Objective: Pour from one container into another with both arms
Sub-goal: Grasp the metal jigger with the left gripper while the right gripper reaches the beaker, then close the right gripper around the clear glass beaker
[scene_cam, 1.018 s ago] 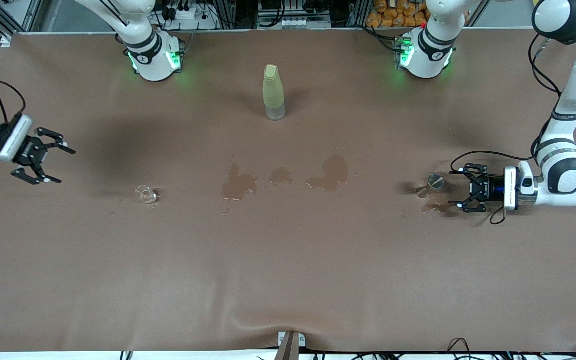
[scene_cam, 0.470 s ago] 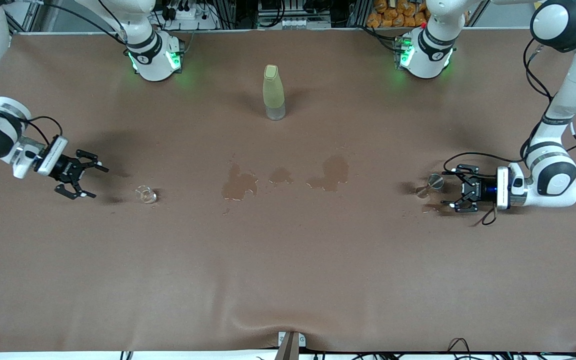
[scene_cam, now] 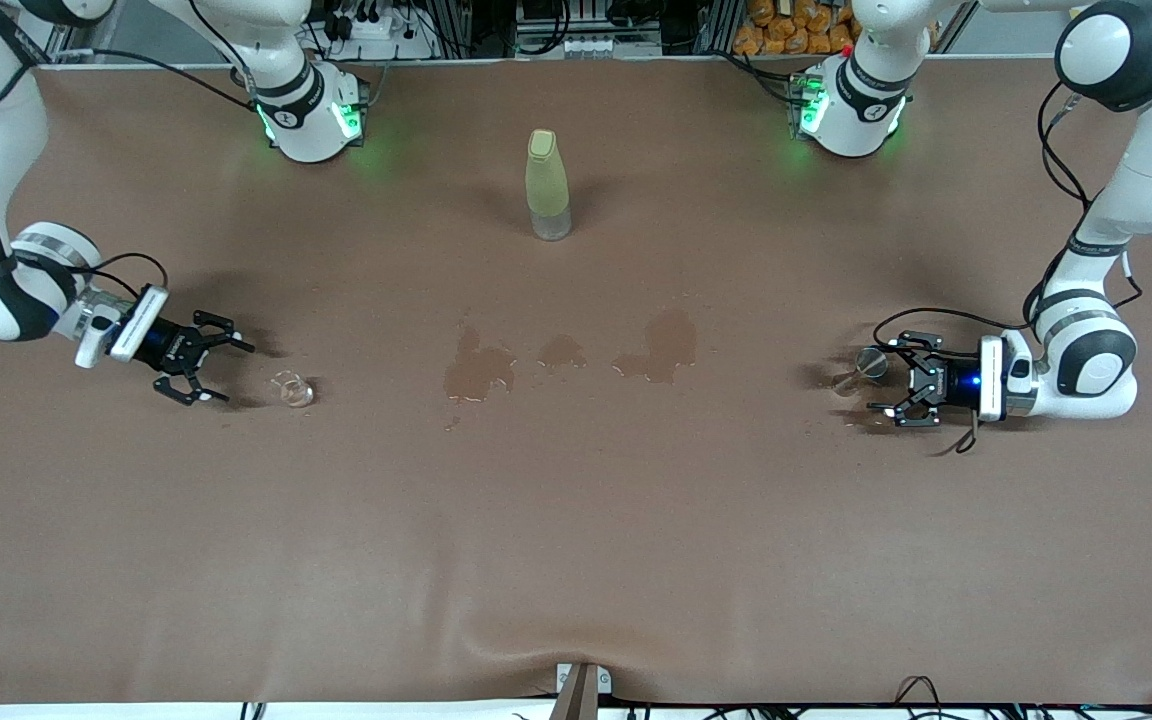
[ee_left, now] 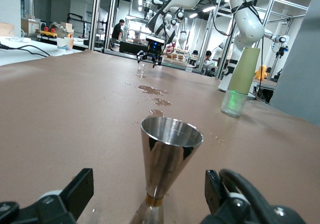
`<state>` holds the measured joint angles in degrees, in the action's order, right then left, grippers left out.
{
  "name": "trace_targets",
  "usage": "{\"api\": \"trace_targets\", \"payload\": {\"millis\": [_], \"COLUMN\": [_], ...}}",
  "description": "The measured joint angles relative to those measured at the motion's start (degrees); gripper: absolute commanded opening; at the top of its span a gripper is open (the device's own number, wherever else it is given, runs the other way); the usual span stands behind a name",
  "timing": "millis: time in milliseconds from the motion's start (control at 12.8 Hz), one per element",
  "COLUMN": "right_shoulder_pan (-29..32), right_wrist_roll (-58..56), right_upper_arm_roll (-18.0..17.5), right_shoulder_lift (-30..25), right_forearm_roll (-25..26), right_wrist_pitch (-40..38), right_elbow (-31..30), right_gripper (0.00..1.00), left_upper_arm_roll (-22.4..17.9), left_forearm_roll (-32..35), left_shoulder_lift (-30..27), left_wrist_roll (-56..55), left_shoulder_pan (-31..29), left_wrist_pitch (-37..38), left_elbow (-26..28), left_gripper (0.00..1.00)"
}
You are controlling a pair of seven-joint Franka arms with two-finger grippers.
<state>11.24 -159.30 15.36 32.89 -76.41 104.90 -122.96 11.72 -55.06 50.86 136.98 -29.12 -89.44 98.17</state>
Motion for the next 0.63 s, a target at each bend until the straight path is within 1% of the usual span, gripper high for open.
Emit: {"api": "trace_targets", "payload": {"millis": [78,157,235,626], "right_shoulder_pan": [-0.01,-0.01,0.00,-0.05], "right_wrist_roll": [-0.35,-0.92,-1.29,-2.38], "right_upper_arm_roll": [-0.01,-0.01,-0.01,-0.11], "right_shoulder_lift": [1.58,3.06,4.24,7.66], "right_forearm_roll": [-0.95,-1.74,-2.58,-5.69], "right_wrist_pitch": [-1.63,-2.79,-3.56,-7.75], "right_elbow": [0.73,1.60,2.30,3.70], "right_gripper": [1.00,1.00,1.00,1.00], "left_upper_arm_roll": [0.01,0.01,0.01,-0.01], "left_forearm_roll": [-0.23,-0.55,-0.83,-1.29], "left_shoulder_lift": [0.24,0.71,1.31,2.23], "left_wrist_roll": [0.88,1.77,2.64,3.63], "left_shoulder_pan": [0.24,0.54,0.74,0.51], "left_wrist_pitch": [0.01,0.01,0.01,0.02], "left_elbow": [0.00,0.01,0.01,-0.24], "left_gripper": [0.96,0.91,0.87,0.85]}}
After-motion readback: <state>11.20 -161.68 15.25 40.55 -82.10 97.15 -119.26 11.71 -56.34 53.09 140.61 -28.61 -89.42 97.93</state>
